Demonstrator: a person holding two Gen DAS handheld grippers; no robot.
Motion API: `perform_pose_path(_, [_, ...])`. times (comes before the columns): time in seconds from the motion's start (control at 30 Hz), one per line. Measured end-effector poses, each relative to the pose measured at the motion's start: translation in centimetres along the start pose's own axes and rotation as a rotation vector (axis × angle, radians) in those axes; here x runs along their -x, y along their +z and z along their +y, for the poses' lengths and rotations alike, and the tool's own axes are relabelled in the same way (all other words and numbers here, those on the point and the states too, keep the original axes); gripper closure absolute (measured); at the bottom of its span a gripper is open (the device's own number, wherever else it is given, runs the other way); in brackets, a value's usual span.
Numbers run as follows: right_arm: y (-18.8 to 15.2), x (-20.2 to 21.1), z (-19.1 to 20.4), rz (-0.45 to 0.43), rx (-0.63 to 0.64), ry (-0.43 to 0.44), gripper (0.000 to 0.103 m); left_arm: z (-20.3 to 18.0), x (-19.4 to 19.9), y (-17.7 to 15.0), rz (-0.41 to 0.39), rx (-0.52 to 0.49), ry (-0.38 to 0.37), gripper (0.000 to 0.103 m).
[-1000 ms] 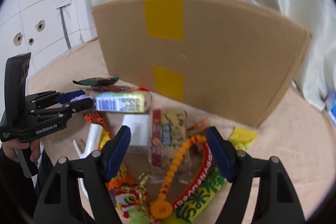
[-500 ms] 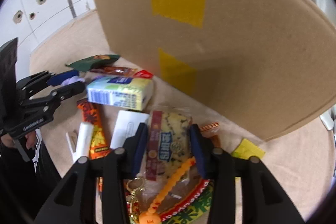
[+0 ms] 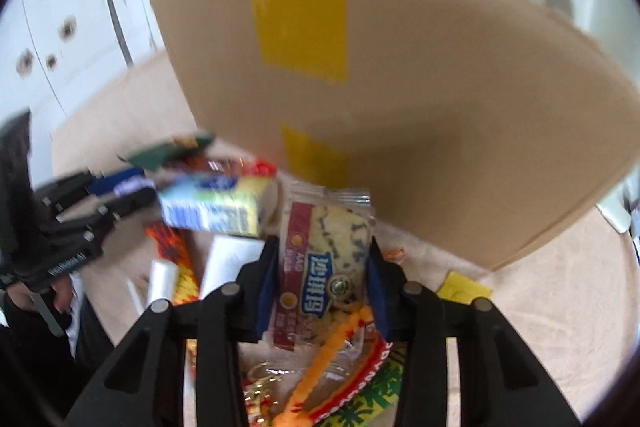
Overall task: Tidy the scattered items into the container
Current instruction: 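Lift the purple plush with the left tool while the right tool grasps the clear-wrapped snack bar, then carry both items over the box and open both tools to drop them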
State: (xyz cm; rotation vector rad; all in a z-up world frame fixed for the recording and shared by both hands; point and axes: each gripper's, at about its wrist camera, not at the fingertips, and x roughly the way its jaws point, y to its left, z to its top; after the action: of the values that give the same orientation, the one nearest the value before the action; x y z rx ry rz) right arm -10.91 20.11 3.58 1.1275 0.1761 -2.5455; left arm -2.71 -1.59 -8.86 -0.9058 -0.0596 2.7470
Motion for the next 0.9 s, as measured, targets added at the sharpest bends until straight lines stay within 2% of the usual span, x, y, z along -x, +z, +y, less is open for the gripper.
perform_pose_path(0.23, [1.6,5.5,-0.1,-0.177,-0.032,0.008,0.059,-0.8,2.6,2.4,-0.068,-0.027,0.014,0.067])
perform_pose_path(0.47, [1.5,8.4,-0.2,-0.224,-0.052,-0.005,0.059,-0.7,3.8,2.8,-0.081,-0.048,0.029,0.067])
perform_pose_path(0.63, [0.5,7.9,-0.3,-0.218,-0.062,0.009,0.059,-0.7,4.8,3.6,-0.106,-0.062,0.037,0.067])
perform_pose_path(0.9, [2.5,10.8,-0.1,-0.289,-0.057,-0.006,0.059,-1.6,8.4,8.5,-0.188,-0.115,0.055,0.067])
